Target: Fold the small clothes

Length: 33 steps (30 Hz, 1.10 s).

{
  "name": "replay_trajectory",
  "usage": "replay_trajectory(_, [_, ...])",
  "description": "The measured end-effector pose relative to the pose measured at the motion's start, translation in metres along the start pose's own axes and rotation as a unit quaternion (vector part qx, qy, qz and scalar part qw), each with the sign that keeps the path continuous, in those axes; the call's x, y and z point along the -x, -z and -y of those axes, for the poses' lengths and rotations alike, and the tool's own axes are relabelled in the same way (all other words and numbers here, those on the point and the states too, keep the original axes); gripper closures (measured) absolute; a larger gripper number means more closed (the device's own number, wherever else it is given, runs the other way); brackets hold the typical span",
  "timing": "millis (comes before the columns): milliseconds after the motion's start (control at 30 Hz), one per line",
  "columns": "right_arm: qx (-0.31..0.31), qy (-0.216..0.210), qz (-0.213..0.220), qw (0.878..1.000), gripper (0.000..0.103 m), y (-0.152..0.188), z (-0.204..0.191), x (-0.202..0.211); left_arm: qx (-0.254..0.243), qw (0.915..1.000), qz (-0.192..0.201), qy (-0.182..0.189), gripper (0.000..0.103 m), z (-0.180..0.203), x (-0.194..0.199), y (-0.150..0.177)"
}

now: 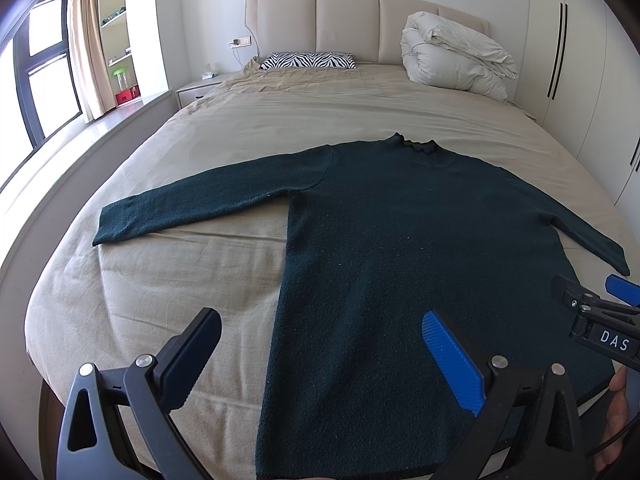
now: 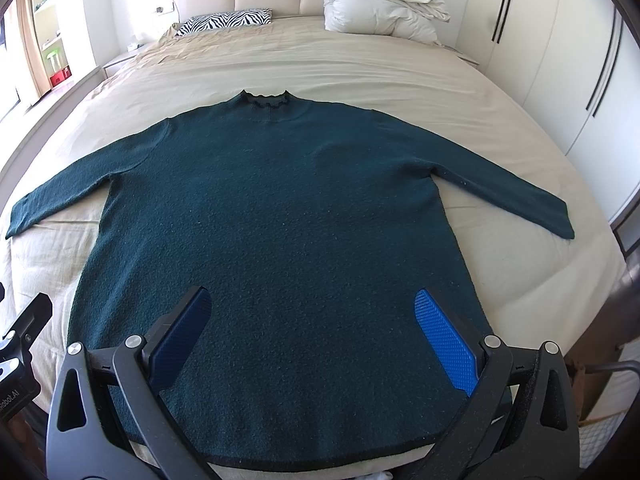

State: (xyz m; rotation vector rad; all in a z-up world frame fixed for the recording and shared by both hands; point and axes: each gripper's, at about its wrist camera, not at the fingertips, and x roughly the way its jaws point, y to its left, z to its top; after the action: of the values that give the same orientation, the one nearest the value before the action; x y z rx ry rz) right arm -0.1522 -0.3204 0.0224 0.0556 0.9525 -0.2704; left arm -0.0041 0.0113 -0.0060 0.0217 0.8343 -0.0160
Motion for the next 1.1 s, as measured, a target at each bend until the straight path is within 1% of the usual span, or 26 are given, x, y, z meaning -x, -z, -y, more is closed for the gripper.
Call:
replay_trajectory(267, [0.004, 0.000, -0.002, 1.000, 0.000, -0.001, -0.003, -0.002, 0.007, 1.0000, -0.002, -0.001, 0.000, 0.000, -0.002, 0.002])
replay_trajectory(367, [0.007, 0.001, -0.004, 1.000, 0.000, -0.002, -0.004, -0.004, 0.013, 0.9999, -0.005, 0.004, 0.000, -0.004, -0.003, 0.001])
replay_trajectory(433, [0.009, 0.000, -0.004, 1.000, 0.000, -0.002, -0.006, -0.004, 0.022, 0.9996, -0.009, 0.014, 0.000, -0.009, -0.005, 0.002])
replay_trajectory(500, [0.010, -0.002, -0.005, 1.000, 0.000, -0.003, -0.008, -0.005, 0.040, 0.9985, -0.016, 0.032, 0.000, -0.017, -0.008, 0.002])
replay_trajectory(600, [0.009, -0.008, -0.003, 1.000, 0.000, -0.005, -0.010, -0.007, 0.085, 0.9928, -0.020, 0.082, 0.000, -0.037, -0.012, 0.002])
replay_trajectory(700, [0.002, -0.030, 0.006, 1.000, 0.000, -0.009, -0.012, -0.006, 0.145, 0.9793, -0.007, 0.141, 0.000, -0.067, -0.013, -0.001])
replay_trajectory(733, [-0.002, -0.042, 0.007, 0.999, 0.000, -0.011, -0.013, -0.007, 0.163, 0.9748, -0.003, 0.152, 0.000, -0.077, -0.014, -0.003])
replay_trajectory(767, [-0.005, -0.058, 0.009, 0.998, 0.000, -0.013, -0.014, -0.007, 0.177, 0.9720, 0.002, 0.155, 0.000, -0.086, -0.015, -0.004])
replay_trajectory(800, [-0.008, -0.073, 0.013, 0.997, 0.000, -0.016, -0.015, -0.006, 0.183, 0.9719, 0.010, 0.147, 0.000, -0.095, -0.015, -0.006])
replay_trajectory(867, [-0.015, -0.095, 0.027, 0.995, 0.000, -0.022, -0.019, -0.003, 0.180, 0.9759, 0.034, 0.119, 0.000, -0.109, -0.014, -0.011])
replay_trajectory(933, [-0.018, -0.109, 0.047, 0.993, 0.000, -0.030, -0.026, 0.001, 0.181, 0.9789, 0.028, 0.092, 0.000, -0.124, -0.019, -0.018])
replay_trajectory(967, [-0.019, -0.117, 0.055, 0.991, 0.000, -0.035, -0.029, 0.002, 0.188, 0.9777, 0.023, 0.090, 0.000, -0.132, -0.024, -0.020])
replay_trajectory(1000, [-0.021, -0.124, 0.062, 0.990, 0.000, -0.039, -0.032, 0.003, 0.202, 0.9745, 0.031, 0.093, 0.000, -0.143, -0.027, -0.022])
replay_trajectory(1067, [-0.020, -0.135, 0.072, 0.988, 0.000, -0.048, -0.041, 0.004, 0.230, 0.9672, 0.072, 0.082, 0.000, -0.162, -0.028, -0.021])
replay_trajectory(1100, [-0.016, -0.137, 0.078, 0.987, 0.000, -0.053, -0.046, 0.005, 0.236, 0.9658, 0.075, 0.078, 0.000, -0.171, -0.032, -0.021])
